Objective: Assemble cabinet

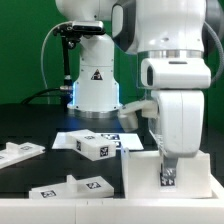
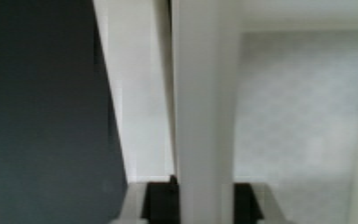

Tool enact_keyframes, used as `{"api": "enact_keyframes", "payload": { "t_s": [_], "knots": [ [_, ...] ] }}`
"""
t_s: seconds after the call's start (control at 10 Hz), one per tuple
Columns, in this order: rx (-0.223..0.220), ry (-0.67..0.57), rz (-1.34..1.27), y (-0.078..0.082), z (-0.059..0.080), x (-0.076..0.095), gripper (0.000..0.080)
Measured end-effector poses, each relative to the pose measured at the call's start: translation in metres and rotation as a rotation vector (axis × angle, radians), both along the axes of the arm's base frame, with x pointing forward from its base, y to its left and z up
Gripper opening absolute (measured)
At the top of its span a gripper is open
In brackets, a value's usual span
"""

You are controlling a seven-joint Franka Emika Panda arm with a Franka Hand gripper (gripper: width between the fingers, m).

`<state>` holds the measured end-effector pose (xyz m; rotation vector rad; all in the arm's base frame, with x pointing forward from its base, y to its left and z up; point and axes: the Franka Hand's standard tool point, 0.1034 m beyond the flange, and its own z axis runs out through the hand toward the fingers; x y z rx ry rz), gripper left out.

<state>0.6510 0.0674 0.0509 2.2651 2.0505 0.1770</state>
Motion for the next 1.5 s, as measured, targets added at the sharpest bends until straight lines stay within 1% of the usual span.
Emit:
{"api": "enact_keyframes", "payload": {
  "t_s": [0.3, 0.4, 0.5, 0.6, 0.8, 1.2, 1.4, 1.5],
  "knots": [
    [0.006, -0.033, 0.044, 0.005, -0.009, 0.003, 0.0098],
    [0.001, -0.048, 0.073, 0.01, -0.01, 0.004, 0.0098],
    [-0.014, -0.054, 0.098, 0.012, -0.01, 0.006, 0.0103],
    [-0.03, -0.042, 0.122, 0.012, -0.012, 0.006, 0.0104],
    [-0.037, 0.003, 0.106, 0.01, -0.015, 0.007, 0.0104],
    [-0.037, 0.0, 0.106, 0.01, -0.015, 0.007, 0.0104],
    [-0.035, -0.009, 0.121, 0.011, -0.019, 0.008, 0.0107],
    [-0.035, -0.009, 0.122, 0.011, -0.019, 0.008, 0.0108]
  ]
}}
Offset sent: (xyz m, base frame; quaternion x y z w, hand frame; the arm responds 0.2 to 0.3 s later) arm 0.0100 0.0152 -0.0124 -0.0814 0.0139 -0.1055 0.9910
